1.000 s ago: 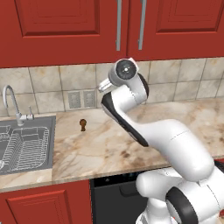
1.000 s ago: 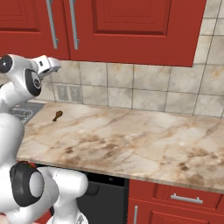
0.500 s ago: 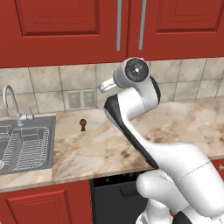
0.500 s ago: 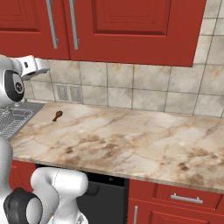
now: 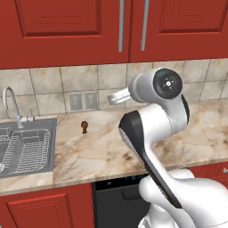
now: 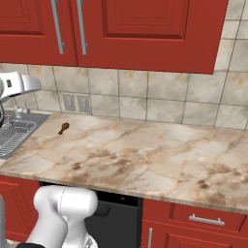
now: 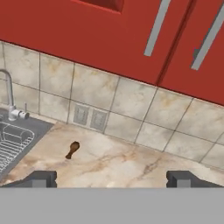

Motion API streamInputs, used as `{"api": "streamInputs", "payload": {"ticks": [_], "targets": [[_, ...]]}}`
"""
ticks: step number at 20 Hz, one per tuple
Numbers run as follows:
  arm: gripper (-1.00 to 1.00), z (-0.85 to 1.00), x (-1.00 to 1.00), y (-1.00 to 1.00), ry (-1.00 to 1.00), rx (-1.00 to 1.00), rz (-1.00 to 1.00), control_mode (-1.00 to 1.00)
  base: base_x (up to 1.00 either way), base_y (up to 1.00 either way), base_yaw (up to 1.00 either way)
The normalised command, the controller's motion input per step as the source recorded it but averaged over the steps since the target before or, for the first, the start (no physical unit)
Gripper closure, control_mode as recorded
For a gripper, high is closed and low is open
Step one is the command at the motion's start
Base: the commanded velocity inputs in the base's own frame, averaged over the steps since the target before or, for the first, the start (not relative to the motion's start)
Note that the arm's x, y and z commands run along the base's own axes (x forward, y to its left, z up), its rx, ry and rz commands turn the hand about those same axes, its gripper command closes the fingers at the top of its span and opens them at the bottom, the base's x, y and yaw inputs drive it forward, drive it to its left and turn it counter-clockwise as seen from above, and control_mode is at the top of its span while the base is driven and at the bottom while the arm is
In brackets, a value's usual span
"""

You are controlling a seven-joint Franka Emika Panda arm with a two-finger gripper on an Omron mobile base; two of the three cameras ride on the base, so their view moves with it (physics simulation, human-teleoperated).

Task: Close all open cabinet doors.

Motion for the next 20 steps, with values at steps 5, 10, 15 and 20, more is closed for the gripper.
{"api": "streamInputs", "payload": {"ticks": [5,10,15,20], "targets": [[-1.00,0.00,-1.00,-0.36,0.00,0.14,0.00,-1.00,0.00,0.00,0.00],[-1.00,0.00,-0.91,-0.53,0.00,0.18,0.00,-1.00,0.00,0.00,0.00],[-1.00,0.00,-0.46,-0.44,0.00,0.18,0.00,-1.00,0.00,0.00,0.00],[-1.00,-0.07,0.00,-0.01,0.06,0.06,0.00,-1.00,0.00,0.00,0.00]]}}
